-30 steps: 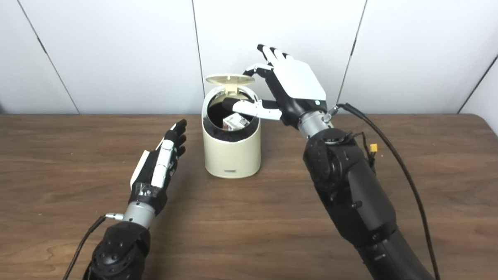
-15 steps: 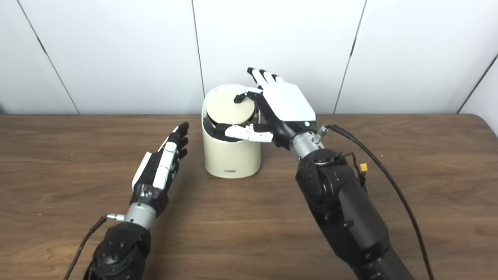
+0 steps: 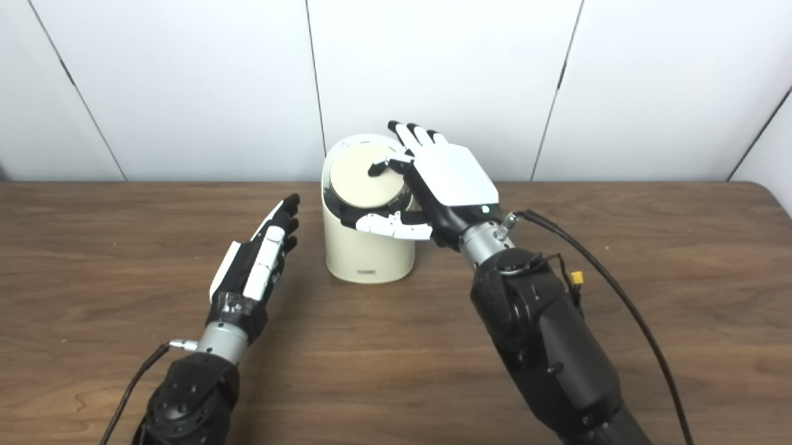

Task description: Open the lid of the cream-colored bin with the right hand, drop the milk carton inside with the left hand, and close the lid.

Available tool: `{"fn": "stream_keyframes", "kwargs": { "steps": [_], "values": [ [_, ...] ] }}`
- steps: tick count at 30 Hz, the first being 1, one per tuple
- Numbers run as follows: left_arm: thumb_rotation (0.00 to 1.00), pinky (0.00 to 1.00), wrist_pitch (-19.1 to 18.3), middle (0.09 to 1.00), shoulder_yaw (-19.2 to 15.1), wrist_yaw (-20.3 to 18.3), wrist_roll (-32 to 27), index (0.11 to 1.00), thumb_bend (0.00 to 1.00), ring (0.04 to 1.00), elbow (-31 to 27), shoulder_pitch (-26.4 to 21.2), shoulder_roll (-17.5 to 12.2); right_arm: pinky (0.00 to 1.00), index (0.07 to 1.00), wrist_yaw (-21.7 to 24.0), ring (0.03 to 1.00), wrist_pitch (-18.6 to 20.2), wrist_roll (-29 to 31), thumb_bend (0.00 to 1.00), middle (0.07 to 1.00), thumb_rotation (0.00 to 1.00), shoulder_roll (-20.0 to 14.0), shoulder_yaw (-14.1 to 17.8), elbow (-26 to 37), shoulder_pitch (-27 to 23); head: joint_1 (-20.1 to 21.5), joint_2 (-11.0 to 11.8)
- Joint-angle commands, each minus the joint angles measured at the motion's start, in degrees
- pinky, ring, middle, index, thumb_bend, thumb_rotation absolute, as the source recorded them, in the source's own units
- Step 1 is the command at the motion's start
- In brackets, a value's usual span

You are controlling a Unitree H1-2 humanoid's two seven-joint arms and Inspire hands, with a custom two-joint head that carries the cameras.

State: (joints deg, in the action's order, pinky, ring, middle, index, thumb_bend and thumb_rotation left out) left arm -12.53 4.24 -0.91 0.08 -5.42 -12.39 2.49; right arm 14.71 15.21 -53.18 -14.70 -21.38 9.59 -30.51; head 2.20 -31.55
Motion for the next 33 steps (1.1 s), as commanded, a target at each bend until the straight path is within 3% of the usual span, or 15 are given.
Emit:
{"fn": "stream_keyframes", "kwargs": {
  "steps": [1,19,33],
  "values": [
    [0.90,1.00,0.6,1.000,0.0,0.2,0.3,1.000,0.62,1.000,-2.2,-1.6,0.5,1.00,0.707,0.2,1.000,-0.8,-0.9,0.59,1.000,0.93,-0.4,0.1,1.1,-0.4,0.0,-0.1],
    [0.89,1.00,0.7,1.000,-0.6,0.5,0.6,1.000,0.60,1.000,-2.4,-1.8,-0.1,1.00,0.656,-1.1,1.000,-1.7,-1.5,0.57,1.000,0.90,0.4,-0.5,0.8,2.9,-0.1,-0.4],
    [0.90,1.00,0.4,1.000,-0.2,0.6,1.2,1.000,0.60,1.000,-2.6,-1.8,0.0,1.00,0.658,-0.7,1.000,-2.5,-3.7,0.58,1.000,0.97,0.1,-2.5,-1.3,3.2,-0.1,-0.9]
  ]
}}
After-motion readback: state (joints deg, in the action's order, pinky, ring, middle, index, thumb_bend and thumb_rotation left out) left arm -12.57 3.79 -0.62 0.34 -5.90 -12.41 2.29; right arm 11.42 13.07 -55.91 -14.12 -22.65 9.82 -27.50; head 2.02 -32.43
